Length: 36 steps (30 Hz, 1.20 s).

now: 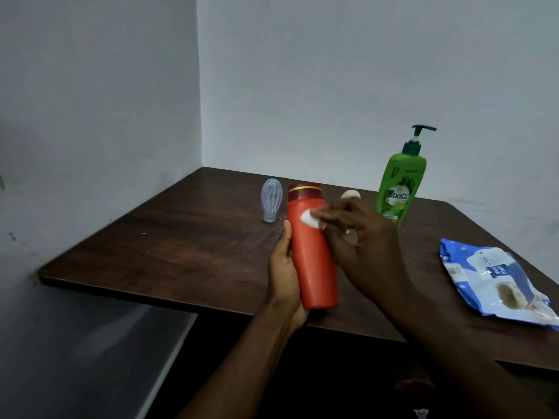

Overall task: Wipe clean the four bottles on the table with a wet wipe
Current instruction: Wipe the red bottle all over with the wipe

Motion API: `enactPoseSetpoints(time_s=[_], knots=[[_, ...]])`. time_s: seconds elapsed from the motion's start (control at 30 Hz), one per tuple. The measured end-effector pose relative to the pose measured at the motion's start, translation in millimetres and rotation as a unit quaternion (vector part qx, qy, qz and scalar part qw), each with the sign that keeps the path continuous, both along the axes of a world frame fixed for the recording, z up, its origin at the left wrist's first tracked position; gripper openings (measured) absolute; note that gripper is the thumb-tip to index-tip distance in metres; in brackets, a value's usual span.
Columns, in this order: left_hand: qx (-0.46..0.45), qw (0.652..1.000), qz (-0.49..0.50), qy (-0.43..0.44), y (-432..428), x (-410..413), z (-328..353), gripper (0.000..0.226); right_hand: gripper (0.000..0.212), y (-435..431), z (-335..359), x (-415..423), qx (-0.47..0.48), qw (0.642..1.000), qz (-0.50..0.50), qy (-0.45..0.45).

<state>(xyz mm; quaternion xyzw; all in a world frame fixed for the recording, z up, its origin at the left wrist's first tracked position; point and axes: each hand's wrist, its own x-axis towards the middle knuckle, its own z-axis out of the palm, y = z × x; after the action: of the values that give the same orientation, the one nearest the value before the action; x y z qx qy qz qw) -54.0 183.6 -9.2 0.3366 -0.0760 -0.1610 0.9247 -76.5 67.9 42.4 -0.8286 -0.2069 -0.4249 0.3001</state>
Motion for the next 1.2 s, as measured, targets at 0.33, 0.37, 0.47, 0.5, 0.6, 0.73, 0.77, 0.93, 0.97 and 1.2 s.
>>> enactPoseSetpoints(time_s=[0.33,0.37,0.47,0.5,0.6,0.73,0.77,0.93,0.97,1.2], knots=[[0.07,0.997,0.034,-0.01,-2.0,6.3,-5.6,0.065,0.027,-11.0,-57.1,-59.8,0.033,0.997,0.05,0.05],[0.087,0.995,0.052,-0.015,-4.5,7.0,-7.2,0.068,0.027,-12.0,-52.9,-57.2,0.056,0.995,0.046,0.063],[0.115,0.99,0.072,-0.04,-10.4,4.7,-7.9,0.074,0.021,-13.0,-31.5,-40.7,0.113,0.991,0.024,0.068],[0.125,0.987,0.083,-0.057,-11.7,4.1,-6.5,0.067,0.019,-13.3,-22.2,-33.0,0.122,0.991,0.021,0.06],[0.147,0.974,0.099,-0.142,-12.1,4.8,1.0,0.045,0.016,-14.9,6.4,-8.9,0.142,0.989,0.014,0.044],[0.186,0.958,0.114,-0.186,-7.5,8.3,15.0,0.037,0.017,-16.0,40.5,14.0,0.202,0.976,0.057,0.059],[0.194,0.956,0.114,-0.189,-6.6,10.9,16.0,0.034,0.017,-16.3,44.8,18.1,0.21,0.973,0.067,0.065],[0.184,0.959,0.101,-0.19,-4.7,17.3,19.3,0.031,0.016,-17.8,38.8,21.1,0.228,0.967,0.085,0.069],[0.178,0.962,0.098,-0.183,-5.6,17.1,18.3,0.031,0.016,-16.6,33.3,17.9,0.224,0.969,0.08,0.066],[0.102,0.992,0.059,-0.047,-2.4,25.0,14.1,0.075,0.021,-2.1,-27.5,-28.5,0.117,0.992,0.04,0.032]])
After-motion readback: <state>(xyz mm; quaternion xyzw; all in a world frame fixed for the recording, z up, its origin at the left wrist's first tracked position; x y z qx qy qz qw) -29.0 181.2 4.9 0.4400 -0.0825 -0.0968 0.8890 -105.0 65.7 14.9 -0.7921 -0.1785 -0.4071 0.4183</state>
